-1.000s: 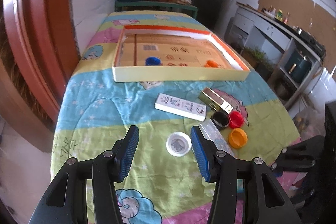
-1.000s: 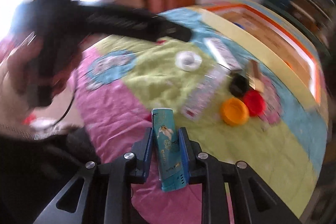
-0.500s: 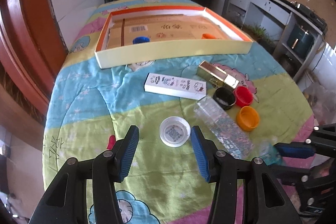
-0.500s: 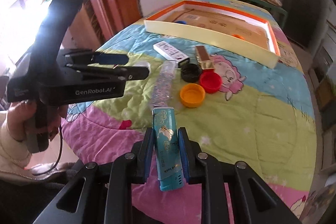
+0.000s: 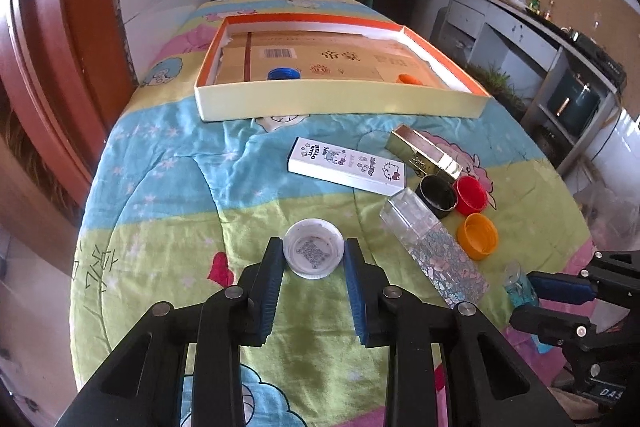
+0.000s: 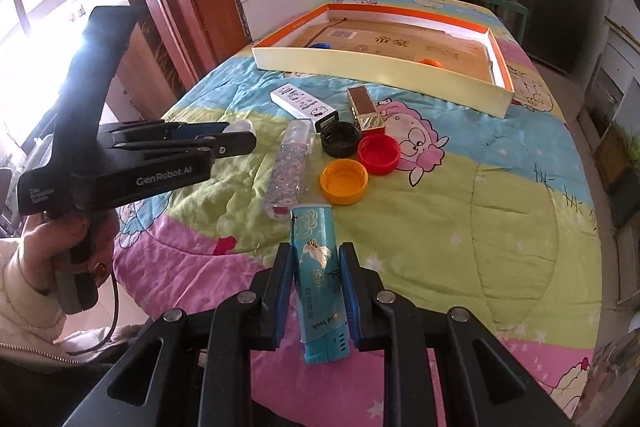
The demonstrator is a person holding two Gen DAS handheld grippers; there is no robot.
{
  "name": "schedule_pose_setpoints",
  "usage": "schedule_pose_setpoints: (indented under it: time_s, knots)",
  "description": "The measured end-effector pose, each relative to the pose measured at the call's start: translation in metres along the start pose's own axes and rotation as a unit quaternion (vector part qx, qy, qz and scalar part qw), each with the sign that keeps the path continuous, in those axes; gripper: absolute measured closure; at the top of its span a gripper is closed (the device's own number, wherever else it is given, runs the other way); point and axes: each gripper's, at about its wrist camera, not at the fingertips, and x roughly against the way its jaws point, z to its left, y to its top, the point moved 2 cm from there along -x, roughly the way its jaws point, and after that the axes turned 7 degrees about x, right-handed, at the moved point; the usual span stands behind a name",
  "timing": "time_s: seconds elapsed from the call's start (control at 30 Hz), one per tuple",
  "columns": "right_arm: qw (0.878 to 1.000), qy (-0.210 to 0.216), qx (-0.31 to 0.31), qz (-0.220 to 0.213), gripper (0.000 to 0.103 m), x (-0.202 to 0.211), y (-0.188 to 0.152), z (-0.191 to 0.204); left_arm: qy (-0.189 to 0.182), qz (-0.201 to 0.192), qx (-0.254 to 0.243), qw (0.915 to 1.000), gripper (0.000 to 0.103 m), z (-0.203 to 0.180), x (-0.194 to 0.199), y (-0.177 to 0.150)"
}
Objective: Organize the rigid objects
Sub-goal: 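Grasp the teal box with right tool while left tool grasps the white QR lid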
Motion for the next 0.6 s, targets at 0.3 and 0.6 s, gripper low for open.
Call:
schedule_pose_setpoints:
  time_s: [0.3,0.6]
  knots:
    - [1.000,-0.010,-0.013,-0.018,0.079,0.006,0.012,-0.007,-0.009,-0.006,0.012,0.9999,0.072,0.001,0.008,0.004]
    - [0.999,-0.016,-0.012,-0.036,0.080,0.007,0.029,-0.011,-0.019,-0.023,0.016,0.9994,0.072,-0.003,0.021,0.020]
